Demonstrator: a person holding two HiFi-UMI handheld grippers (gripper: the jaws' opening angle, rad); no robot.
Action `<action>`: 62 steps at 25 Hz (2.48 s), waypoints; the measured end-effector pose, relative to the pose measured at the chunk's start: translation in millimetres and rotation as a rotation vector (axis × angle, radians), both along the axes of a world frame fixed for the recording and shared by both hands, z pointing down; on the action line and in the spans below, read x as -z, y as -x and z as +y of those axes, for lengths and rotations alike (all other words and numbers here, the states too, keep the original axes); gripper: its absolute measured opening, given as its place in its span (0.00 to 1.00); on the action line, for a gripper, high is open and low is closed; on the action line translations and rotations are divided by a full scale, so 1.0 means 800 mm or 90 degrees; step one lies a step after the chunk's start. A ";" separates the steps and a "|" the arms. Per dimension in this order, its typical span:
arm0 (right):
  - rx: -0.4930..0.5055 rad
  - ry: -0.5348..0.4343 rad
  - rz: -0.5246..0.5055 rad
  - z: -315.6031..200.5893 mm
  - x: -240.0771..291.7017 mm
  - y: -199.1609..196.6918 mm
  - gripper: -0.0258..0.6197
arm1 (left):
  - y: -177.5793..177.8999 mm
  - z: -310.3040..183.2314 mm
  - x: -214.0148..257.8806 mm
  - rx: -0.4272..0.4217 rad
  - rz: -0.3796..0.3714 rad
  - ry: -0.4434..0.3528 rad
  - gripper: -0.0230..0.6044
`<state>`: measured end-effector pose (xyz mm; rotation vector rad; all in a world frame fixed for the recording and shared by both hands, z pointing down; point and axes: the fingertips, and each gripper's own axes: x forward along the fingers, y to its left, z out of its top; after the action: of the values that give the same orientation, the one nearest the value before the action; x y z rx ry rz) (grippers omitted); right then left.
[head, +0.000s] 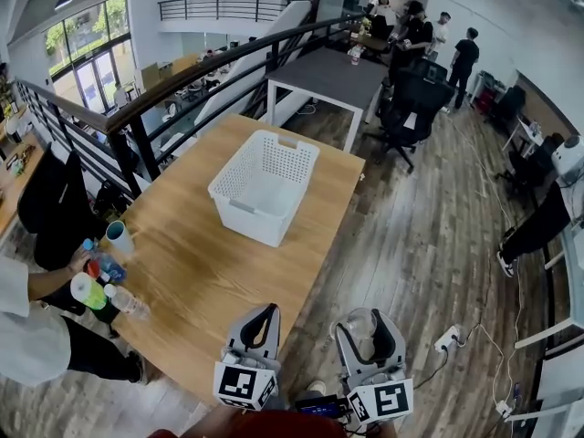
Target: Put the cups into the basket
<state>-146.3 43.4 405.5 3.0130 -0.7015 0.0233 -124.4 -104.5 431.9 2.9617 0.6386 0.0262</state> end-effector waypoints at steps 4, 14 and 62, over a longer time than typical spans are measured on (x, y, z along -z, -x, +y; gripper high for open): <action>0.011 -0.011 0.006 0.013 -0.001 -0.012 0.47 | -0.008 0.011 -0.003 0.014 0.002 -0.005 0.05; 0.033 -0.018 0.000 0.085 -0.010 -0.047 0.47 | -0.043 0.081 -0.005 0.038 -0.003 -0.023 0.05; -0.073 -0.038 0.019 0.340 -0.018 -0.280 0.47 | -0.301 0.337 -0.006 -0.059 0.017 -0.035 0.05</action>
<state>77.3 315.6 420.1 3.1001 -0.5361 -0.0385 116.2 165.1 437.0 2.9866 0.7905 0.0124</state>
